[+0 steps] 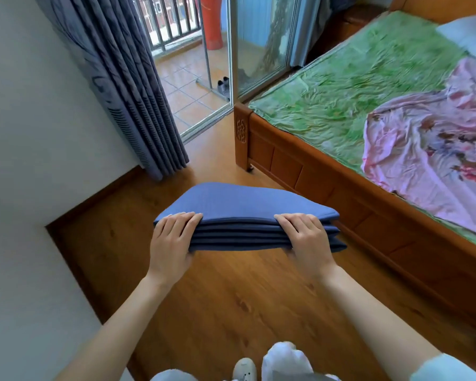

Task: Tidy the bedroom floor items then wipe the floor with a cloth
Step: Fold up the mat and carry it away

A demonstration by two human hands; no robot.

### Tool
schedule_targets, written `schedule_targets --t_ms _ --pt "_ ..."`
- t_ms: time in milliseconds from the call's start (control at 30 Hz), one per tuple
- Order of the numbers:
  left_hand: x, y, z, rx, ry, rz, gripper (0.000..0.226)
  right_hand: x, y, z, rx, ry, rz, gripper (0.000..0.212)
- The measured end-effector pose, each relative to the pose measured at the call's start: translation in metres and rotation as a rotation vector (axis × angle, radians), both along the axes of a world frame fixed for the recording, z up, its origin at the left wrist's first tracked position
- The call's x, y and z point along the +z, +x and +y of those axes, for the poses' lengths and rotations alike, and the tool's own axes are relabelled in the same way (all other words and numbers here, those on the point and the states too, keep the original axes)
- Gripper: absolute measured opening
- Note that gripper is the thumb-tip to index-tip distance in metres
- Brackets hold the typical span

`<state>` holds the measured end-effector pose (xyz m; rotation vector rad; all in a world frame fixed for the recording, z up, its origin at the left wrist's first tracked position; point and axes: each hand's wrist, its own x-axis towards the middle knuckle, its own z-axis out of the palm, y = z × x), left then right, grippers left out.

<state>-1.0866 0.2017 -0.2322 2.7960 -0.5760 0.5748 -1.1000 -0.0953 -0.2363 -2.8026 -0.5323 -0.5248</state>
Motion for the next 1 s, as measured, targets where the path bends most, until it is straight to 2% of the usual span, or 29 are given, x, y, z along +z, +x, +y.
schedule_targets --t_ms 200,667,1000 --pt "0.001 0.063 0.006 0.036 -0.006 0.013 0.070 0.003 0.072 0.007 0.022 -0.007 -0.004 0.060" --pt "0.021 0.269 -0.008 0.144 -0.057 -0.024 0.073 0.030 0.308 -0.004 0.102 0.013 -0.075 0.059" --pt "0.042 0.402 0.004 0.129 0.024 -0.053 0.069 0.046 0.438 0.015 0.071 0.024 -0.094 0.055"
